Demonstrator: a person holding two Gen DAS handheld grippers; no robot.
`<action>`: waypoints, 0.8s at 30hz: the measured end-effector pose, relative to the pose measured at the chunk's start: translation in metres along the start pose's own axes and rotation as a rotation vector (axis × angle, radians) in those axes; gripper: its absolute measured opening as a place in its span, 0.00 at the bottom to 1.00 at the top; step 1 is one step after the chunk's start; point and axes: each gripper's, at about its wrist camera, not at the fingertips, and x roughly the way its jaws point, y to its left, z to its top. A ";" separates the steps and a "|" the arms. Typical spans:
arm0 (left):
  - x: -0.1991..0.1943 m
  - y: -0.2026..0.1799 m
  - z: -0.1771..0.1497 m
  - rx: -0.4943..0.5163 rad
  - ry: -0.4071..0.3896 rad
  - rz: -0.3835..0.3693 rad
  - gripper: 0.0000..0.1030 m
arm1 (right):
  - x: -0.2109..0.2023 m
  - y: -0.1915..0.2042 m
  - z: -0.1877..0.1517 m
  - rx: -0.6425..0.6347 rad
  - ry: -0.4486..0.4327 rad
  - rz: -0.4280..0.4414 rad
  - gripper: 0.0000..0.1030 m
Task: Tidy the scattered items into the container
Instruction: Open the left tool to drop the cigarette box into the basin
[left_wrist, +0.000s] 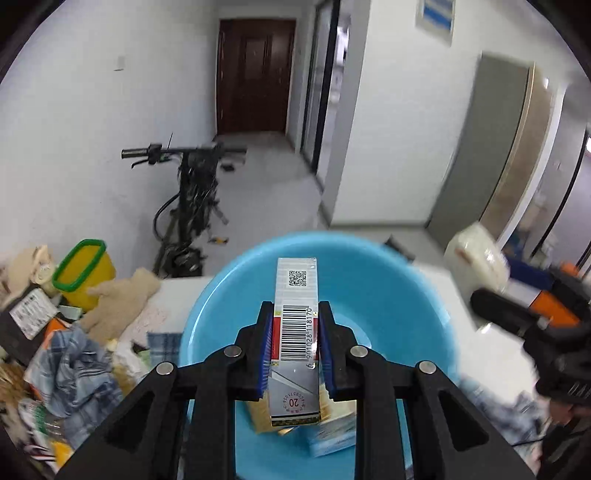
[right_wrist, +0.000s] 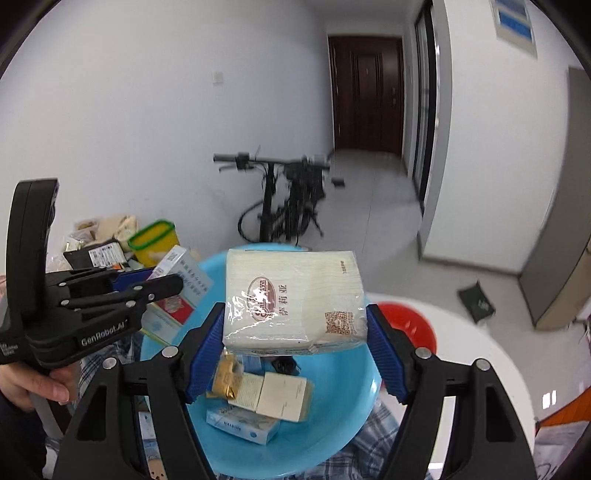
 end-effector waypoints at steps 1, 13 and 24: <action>0.002 0.001 -0.002 0.000 0.011 0.000 0.23 | 0.002 -0.002 -0.001 0.006 0.007 -0.004 0.70; 0.029 -0.007 -0.003 -0.006 0.009 -0.039 0.23 | 0.025 0.000 0.001 0.013 0.035 -0.029 0.70; 0.087 0.002 -0.017 -0.033 0.122 -0.034 0.23 | 0.100 -0.002 -0.024 0.044 0.194 0.012 0.70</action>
